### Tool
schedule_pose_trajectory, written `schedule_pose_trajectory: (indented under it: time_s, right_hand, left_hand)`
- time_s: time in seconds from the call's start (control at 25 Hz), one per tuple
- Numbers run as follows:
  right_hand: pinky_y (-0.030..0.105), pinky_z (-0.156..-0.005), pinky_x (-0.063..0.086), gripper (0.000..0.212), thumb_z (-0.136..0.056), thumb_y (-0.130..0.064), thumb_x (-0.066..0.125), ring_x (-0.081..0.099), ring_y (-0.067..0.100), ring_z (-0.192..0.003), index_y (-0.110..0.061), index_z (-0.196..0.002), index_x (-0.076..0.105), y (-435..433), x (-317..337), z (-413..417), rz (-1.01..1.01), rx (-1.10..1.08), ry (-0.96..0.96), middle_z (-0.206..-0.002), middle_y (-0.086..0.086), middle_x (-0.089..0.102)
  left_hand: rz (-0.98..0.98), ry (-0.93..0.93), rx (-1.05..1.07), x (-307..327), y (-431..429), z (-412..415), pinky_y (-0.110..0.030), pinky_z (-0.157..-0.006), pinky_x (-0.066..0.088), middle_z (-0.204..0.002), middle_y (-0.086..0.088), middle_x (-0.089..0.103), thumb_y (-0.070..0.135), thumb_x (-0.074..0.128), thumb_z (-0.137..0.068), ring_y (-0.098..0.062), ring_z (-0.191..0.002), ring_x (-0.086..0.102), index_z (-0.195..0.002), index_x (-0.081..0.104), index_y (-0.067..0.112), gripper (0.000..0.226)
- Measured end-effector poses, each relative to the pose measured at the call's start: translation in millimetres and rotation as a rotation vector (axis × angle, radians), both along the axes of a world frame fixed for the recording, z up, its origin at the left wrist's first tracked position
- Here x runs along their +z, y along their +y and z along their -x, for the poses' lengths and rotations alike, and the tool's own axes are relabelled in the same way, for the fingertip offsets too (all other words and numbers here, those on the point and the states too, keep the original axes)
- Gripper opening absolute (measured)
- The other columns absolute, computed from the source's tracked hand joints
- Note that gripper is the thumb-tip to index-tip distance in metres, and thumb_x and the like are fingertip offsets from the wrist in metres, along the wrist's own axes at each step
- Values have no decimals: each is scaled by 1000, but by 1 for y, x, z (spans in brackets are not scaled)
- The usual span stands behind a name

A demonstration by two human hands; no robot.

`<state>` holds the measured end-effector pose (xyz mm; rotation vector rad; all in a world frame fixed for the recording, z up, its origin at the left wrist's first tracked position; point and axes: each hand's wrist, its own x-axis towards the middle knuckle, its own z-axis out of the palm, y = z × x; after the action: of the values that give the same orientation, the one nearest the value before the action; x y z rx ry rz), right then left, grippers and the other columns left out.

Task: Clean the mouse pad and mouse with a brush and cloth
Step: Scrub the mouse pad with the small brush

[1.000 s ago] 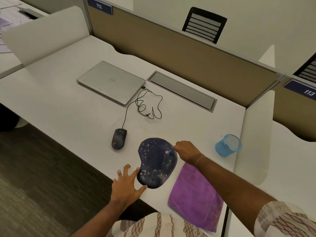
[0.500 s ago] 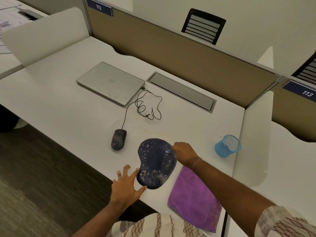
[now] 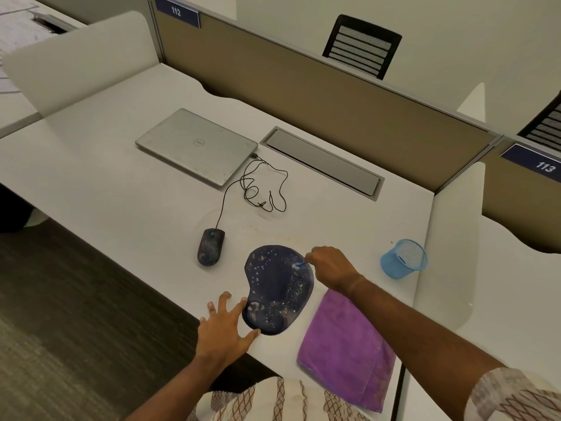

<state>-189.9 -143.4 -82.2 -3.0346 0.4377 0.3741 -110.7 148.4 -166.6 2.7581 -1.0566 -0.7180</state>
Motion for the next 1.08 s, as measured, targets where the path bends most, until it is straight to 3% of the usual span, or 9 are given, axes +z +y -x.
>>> schedule_pose_trajectory:
  time_s: [0.12, 0.36, 0.64, 0.84, 1.08]
  right_hand:
    - [31, -67, 36, 22, -99, -20, 50, 62, 28, -90, -11, -107, 68, 13, -8, -4, 21, 49, 64, -103, 11, 66]
    - [34, -79, 44, 23, -99, -11, 46, 62, 29, -98, -8, -109, 66, -10, -2, 13, 70, 42, 155, -110, 13, 65]
    - [33, -74, 45, 26, -98, -24, 51, 63, 27, -92, -11, -111, 70, 14, 0, 0, -16, 57, 31, -104, 11, 68]
    - [35, -82, 46, 29, -101, -16, 44, 62, 28, -99, -10, -119, 65, 9, -10, 18, 33, 75, 137, -113, 13, 65]
    - [33, -81, 43, 29, -95, -7, 47, 60, 26, -99, -14, -116, 67, -3, 1, 28, 20, 10, 107, -110, 9, 65]
  left_hand:
    - [9, 6, 5, -2, 0, 0, -58, -110, 40, -162, 0, 13, 91, 38, -73, -37, -146, 27, -150, 26, 46, 90]
    - [10, 3, 5, -5, 1, -1, -58, -108, 42, -161, 1, 14, 91, 37, -72, -37, -145, 29, -149, 27, 46, 90]
    - [15, 1, 2, -5, 1, -1, -58, -107, 43, -160, 1, 15, 91, 38, -72, -38, -144, 30, -150, 27, 45, 90]
    - [11, -2, 0, -2, 1, 0, -57, -109, 42, -161, 1, 13, 89, 40, -74, -37, -145, 29, -150, 27, 45, 89]
    - [17, -1, 6, 1, 1, 1, -57, -110, 41, -162, 1, 13, 88, 42, -75, -37, -146, 27, -150, 27, 45, 88]
